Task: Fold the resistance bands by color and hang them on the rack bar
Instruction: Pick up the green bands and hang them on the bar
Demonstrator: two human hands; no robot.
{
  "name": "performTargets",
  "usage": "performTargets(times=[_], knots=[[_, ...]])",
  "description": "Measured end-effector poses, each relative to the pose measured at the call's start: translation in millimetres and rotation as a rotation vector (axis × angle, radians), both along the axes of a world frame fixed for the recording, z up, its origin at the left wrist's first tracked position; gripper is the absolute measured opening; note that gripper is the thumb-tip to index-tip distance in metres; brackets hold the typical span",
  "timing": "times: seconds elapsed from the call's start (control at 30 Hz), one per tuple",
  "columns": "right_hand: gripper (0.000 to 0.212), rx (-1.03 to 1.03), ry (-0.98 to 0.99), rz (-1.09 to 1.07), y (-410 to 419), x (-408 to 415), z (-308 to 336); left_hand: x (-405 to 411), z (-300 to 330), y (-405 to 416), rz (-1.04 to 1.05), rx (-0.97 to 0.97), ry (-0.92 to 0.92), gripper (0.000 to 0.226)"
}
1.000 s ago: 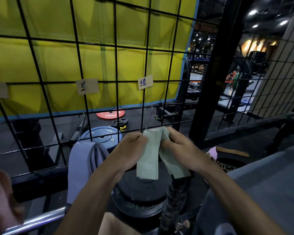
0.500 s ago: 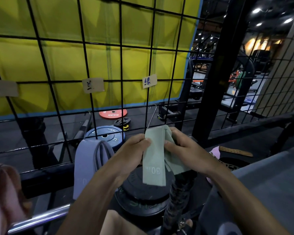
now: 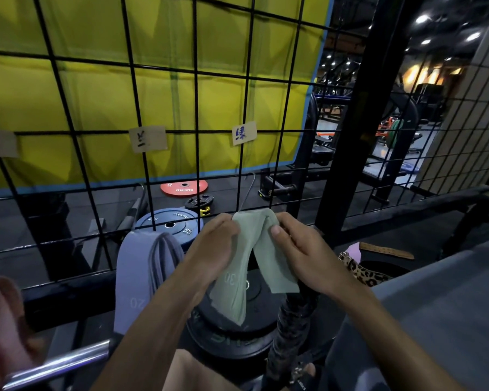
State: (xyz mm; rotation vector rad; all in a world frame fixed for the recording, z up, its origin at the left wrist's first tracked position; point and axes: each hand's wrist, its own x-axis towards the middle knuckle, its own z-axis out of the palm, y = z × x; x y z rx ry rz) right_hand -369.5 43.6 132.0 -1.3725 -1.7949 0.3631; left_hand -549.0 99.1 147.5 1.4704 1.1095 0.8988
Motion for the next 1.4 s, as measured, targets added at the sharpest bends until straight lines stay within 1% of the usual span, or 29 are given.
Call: performTargets(times=[0.1, 0.17, 0.23, 0.3, 0.37, 0.43, 0.5, 0.6, 0.67, 0.73, 0.8, 0.83, 0.87, 0.93, 0.97, 1.0, 1.07, 1.13, 1.23, 1.27, 1.33, 1.4], knots=[[0.017, 0.080, -0.059, -0.009, 1.6, -4.4, -5.9, 0.9, 0.6, -0.1, 0.018, 0.034, 0.026, 0.019], [0.017, 0.073, -0.057, -0.024, 2.2, -3.1, -3.4, 1.4, 0.4, 0.4, 0.011, 0.053, 0.026, 0.018], [0.017, 0.051, -0.014, -0.028, 2.1, -0.9, 4.1, 1.1, 1.4, -1.0, 0.001, 0.061, 0.033, 0.018], [0.023, 0.020, 0.007, -0.003, 3.8, 1.0, 11.3, 1.4, 0.6, -0.1, -0.002, 0.057, 0.043, 0.019], [0.028, -0.032, -0.057, 0.020, 7.2, 0.9, 14.6, 1.6, 2.0, -1.4, 0.004, 0.031, 0.025, 0.027], [0.022, -0.062, -0.121, 0.030, 10.2, -0.7, 13.7, 1.7, 2.0, -2.8, -0.030, -0.008, -0.017, 0.034], [0.018, -0.030, -0.143, 0.025, 11.0, -1.6, 12.8, 1.5, 3.4, -3.0, -0.069, -0.051, -0.036, 0.032], [0.026, 0.007, -0.175, 0.010, 7.8, -1.2, 19.2, 3.0, 1.6, -1.7, -0.084, -0.002, 0.008, 0.029], [0.028, 0.006, -0.222, 0.004, 3.7, 1.4, 28.6, 2.1, -1.9, 0.3, -0.102, 0.000, 0.006, 0.034], [0.024, 0.009, -0.269, 0.019, -0.8, 5.1, 37.6, 4.6, -2.8, 1.8, -0.099, 0.012, -0.040, 0.027], [0.022, 0.020, -0.303, 0.033, -3.4, 8.8, 43.6, 10.0, 1.5, 7.3, -0.043, -0.042, -0.123, 0.021], [0.022, 0.019, -0.312, 0.033, -3.6, 10.2, 44.5, 13.0, 4.8, 8.8, -0.047, -0.068, -0.164, 0.018], [0.021, 0.015, -0.319, 0.029, -3.4, 11.0, 44.4, 16.0, 6.2, 8.9, -0.072, -0.050, -0.160, 0.021], [0.016, 0.027, -0.326, 0.018, -1.6, 11.8, 41.6, 18.1, 9.4, -2.1, -0.153, 0.108, -0.090, 0.035], [0.013, 0.034, -0.319, 0.019, -1.0, 11.8, 39.2, 18.2, 7.9, -5.0, -0.177, 0.207, -0.007, 0.041], [0.011, 0.039, -0.305, 0.025, -1.1, 11.8, 36.9, 16.7, 7.0, -8.7, -0.185, 0.314, 0.064, 0.043], [0.011, 0.026, -0.245, 0.036, -2.3, 12.2, 33.5, 13.3, 5.4, -5.6, -0.201, 0.417, 0.130, 0.042], [0.019, -0.058, -0.138, 0.050, -1.7, 12.4, 33.3, 9.0, 6.7, 0.8, -0.213, 0.412, 0.172, 0.040], [0.032, -0.286, 0.136, 0.075, 2.7, 14.1, 35.9, 2.5, 9.0, 4.5, -0.232, 0.413, 0.225, 0.037], [0.035, -0.345, 0.186, 0.078, 3.8, 14.3, 36.9, 1.4, 9.9, 4.1, -0.247, 0.411, 0.230, 0.038], [0.041, -0.425, 0.223, 0.106, 4.8, 11.4, 36.4, 0.4, 10.9, 6.0, -0.259, 0.397, 0.229, 0.042], [0.044, -0.437, 0.300, 0.154, 5.3, 4.5, 31.9, 0.1, 11.1, 7.9, -0.266, 0.384, 0.223, 0.046]])
